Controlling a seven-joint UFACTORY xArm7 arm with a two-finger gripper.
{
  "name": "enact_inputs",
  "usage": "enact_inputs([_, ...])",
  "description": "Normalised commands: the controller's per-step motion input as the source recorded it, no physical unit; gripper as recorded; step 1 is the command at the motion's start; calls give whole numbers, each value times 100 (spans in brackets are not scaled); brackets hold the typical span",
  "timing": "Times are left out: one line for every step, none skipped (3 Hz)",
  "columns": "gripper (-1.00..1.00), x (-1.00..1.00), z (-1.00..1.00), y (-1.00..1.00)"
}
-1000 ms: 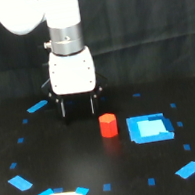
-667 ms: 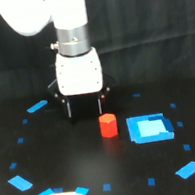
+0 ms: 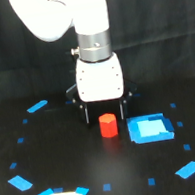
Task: Pick up the red object from the table
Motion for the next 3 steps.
enact_inputs([100,-56,-27,-31])
enact_inputs([-94,41,-70,-18])
enact_inputs([-31,26,-25,8])
